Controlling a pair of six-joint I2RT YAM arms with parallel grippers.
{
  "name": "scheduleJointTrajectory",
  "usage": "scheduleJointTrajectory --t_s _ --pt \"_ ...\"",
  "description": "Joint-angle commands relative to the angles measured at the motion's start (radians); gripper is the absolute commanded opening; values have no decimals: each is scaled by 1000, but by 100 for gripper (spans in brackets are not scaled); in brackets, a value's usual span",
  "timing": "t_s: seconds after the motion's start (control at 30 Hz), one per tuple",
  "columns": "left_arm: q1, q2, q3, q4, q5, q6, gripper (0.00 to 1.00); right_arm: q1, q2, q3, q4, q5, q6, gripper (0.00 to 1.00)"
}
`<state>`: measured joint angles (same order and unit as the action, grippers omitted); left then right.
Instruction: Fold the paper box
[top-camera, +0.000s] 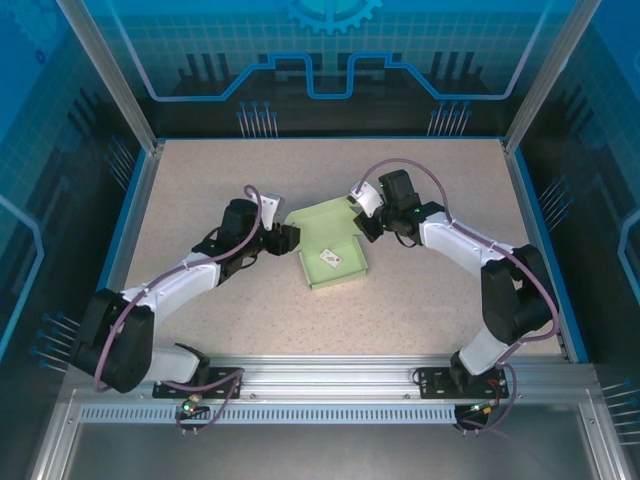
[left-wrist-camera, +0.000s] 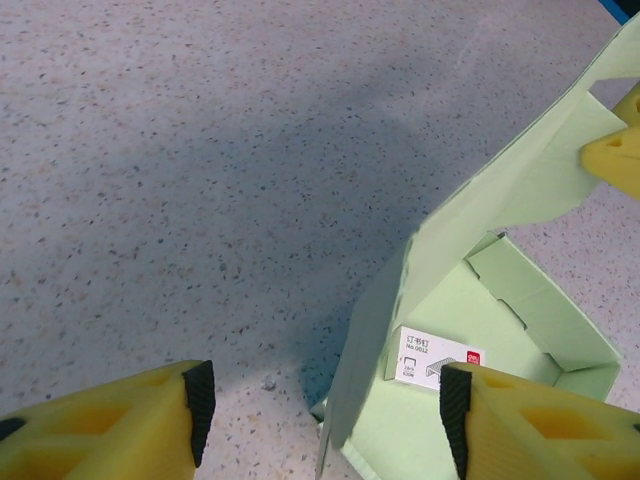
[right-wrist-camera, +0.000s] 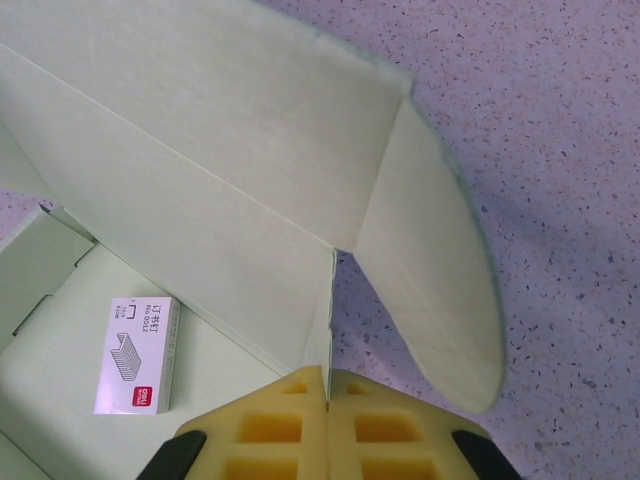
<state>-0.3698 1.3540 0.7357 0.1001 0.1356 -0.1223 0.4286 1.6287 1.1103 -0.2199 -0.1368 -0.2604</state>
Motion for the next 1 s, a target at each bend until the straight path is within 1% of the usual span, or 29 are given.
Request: scheduleJointTrajectory --t_s 0.0,0.07,0.2,0.43,0.6,0.87,0.93,0.97 --pt "-10 19 16 18 50 40 61 -13 -21 -7 -18 16 -8 7" --pt "-10 29 10 22 45 43 58 -14 -22 -6 -17 17 -5 7" --pt "-13 53 9 35 52 40 48 -13 -17 -6 -16 21 1 7" --pt "-20 98 13 69 49 36 34 -10 -10 -2 -21 25 9 7" --pt "-23 121 35 67 50 38 19 -8 -9 -1 -19 28 17 7" --pt "-31 124 53 51 15 44 12 22 -11 1 -33 92 43 6" --pt "-34 121 58 44 5 44 13 27 -13 2 -40 112 54 6" --pt "-35 120 59 43 0 45 16 31 -15 3 -42 118 58 6"
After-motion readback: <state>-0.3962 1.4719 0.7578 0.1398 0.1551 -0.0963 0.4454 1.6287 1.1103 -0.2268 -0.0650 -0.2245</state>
